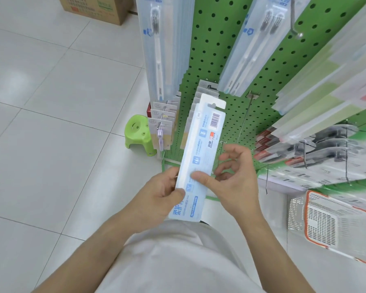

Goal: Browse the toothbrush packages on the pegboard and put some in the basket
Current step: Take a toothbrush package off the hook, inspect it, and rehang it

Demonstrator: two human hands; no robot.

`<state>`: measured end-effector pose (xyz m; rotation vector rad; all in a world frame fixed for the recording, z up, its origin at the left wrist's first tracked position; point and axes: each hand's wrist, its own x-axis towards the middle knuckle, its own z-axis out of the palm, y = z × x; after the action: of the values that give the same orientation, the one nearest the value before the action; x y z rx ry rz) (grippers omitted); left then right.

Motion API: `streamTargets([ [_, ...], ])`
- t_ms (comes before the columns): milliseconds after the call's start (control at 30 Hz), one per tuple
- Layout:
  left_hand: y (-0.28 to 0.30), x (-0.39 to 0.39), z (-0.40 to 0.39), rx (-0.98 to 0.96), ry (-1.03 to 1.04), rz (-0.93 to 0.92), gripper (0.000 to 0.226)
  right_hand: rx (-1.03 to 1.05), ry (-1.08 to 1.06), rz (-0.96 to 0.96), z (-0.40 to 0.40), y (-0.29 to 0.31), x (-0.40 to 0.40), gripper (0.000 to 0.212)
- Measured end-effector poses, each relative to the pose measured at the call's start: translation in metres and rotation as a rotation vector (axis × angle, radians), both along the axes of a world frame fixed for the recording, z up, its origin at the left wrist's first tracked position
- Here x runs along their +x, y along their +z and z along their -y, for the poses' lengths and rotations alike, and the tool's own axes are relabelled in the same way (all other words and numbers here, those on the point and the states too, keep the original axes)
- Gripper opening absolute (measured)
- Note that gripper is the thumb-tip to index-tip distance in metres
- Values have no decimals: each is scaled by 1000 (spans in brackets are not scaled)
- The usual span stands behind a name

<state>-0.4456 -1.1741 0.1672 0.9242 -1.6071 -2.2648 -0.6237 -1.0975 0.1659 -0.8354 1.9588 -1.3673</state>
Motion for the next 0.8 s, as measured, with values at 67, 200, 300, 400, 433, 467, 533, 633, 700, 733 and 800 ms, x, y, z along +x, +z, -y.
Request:
streamTargets([
  [67, 1, 1, 0, -56, -32, 27, 43, -36, 12, 117, 5, 5, -5, 84],
  [200, 0, 6, 0, -58, -160, 63, 41, -101, -57, 183, 15, 17, -20, 81],
  [300, 1, 8, 0, -9, -246, 50, 43, -118, -102, 188, 18, 26, -34, 86],
  [400, 4, 8, 1, -21, -264, 58, 42, -154, -69, 174, 19, 31, -40, 63],
  [433, 5, 8, 1, -53, -256, 83, 43, -161, -56, 167, 20, 31, -40, 49],
  [467, 5, 7, 1, -99, -243, 114, 44, -158, -54, 159, 20, 29, -40, 38],
  [533, 5, 5, -1, -172, -194, 157, 42, -136, -67, 134, 20, 26, -37, 22],
  [633, 6, -3, -2, -219, -3, 169, 32, -91, -75, 93, 21, 22, -31, 17],
  [700, 6, -12, 2, -286, 108, 191, 16, -84, -81, 38, 22, 20, -29, 19],
  [733, 5, -16, 4, -323, 135, 202, 8, -79, -79, -7, 24, 19, -30, 21],
  [800, 3, -21, 7, -358, 134, 221, 6, -53, -75, -91, 26, 21, -33, 28],
])
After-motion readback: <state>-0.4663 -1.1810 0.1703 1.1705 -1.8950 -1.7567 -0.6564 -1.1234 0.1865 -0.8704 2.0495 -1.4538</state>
